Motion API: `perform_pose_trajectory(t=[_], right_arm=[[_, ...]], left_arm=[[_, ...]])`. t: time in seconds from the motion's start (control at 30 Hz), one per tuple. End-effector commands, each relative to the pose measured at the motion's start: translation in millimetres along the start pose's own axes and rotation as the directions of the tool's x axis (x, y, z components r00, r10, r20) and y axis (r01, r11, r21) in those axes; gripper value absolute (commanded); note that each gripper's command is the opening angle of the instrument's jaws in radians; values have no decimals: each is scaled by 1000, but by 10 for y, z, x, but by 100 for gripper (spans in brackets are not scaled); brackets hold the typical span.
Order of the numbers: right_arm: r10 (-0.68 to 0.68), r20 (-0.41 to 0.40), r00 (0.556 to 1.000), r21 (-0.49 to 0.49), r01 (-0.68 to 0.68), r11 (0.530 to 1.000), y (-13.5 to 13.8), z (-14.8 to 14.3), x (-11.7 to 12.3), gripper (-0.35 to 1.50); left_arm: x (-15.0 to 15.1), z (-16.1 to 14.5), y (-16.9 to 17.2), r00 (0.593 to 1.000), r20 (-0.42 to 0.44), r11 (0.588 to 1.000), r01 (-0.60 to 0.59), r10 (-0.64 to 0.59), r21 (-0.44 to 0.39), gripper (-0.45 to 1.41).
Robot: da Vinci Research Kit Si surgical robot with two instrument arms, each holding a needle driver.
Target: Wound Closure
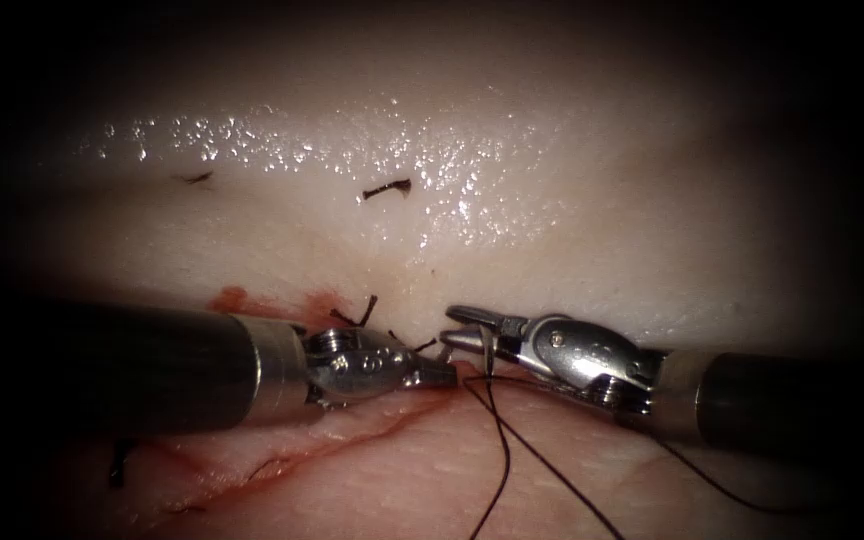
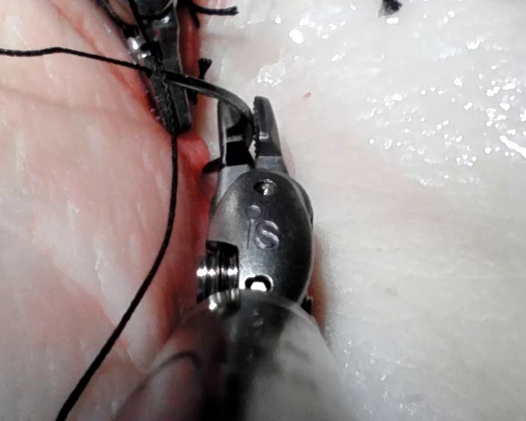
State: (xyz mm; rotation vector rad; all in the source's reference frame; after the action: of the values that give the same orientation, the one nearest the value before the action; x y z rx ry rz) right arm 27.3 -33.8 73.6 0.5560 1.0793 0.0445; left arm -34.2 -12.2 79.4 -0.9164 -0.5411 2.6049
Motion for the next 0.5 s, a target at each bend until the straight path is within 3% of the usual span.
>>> perform_pose_trajectory(t=[0.03, 0.5], right_arm=[[-11, -4, 1000, 0, 11, 1000, 5, 7, 8, -35], [-59, -7, 998, -82, 58, 995, 30, -15, 51, -35]], left_arm=[[-3, 11, 2, 1000, 1, 1000, -6, 6, -8, -1], [-45, 44, 35, 998, 64, 997, 13, -8, -78, -1]])
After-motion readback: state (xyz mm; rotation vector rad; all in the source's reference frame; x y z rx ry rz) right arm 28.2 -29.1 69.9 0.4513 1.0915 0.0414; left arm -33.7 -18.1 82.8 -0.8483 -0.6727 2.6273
